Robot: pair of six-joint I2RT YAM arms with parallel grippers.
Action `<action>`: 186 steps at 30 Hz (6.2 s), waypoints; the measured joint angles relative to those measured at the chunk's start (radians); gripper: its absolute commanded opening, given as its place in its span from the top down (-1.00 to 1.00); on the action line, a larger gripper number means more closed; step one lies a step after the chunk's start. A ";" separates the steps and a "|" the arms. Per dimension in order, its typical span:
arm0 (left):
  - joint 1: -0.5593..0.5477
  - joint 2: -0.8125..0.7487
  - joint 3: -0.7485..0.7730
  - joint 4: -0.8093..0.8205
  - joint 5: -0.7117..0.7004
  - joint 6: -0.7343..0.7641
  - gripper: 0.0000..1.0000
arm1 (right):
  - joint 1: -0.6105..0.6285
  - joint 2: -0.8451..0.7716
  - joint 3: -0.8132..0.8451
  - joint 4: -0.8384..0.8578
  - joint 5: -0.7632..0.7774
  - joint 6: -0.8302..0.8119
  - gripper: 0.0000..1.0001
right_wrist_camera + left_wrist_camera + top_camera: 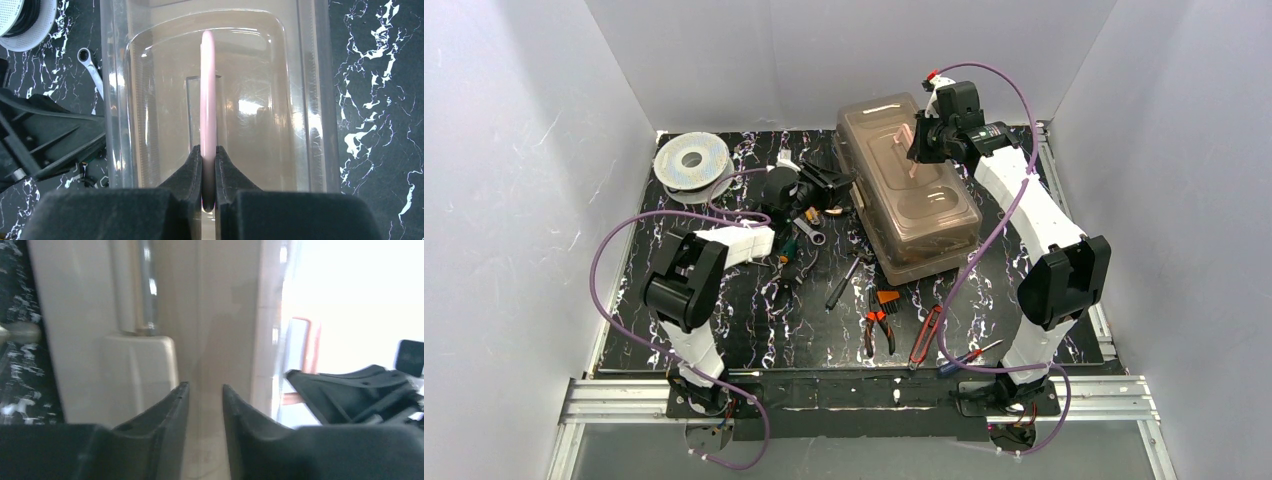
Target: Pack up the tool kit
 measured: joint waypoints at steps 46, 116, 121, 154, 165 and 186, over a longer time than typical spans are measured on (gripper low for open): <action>-0.029 0.459 0.066 0.642 0.015 -0.444 0.20 | -0.048 -0.003 -0.020 0.043 -0.010 0.010 0.97; 0.008 0.393 0.074 0.476 0.156 -0.264 -0.96 | -0.049 -0.010 -0.041 0.066 -0.008 0.009 0.97; -0.003 0.408 0.118 0.488 0.164 -0.268 -0.58 | -0.049 -0.009 -0.038 0.064 -0.008 0.005 0.97; 0.007 0.327 0.209 0.164 0.177 -0.020 1.00 | -0.051 -0.010 -0.039 0.062 0.030 -0.002 0.97; -0.003 0.240 0.206 0.009 0.116 0.125 0.63 | -0.041 -0.011 -0.039 0.060 0.056 -0.009 0.97; 0.078 0.004 0.001 0.070 0.130 0.202 -0.91 | -0.049 -0.015 -0.037 0.043 -0.008 0.000 0.97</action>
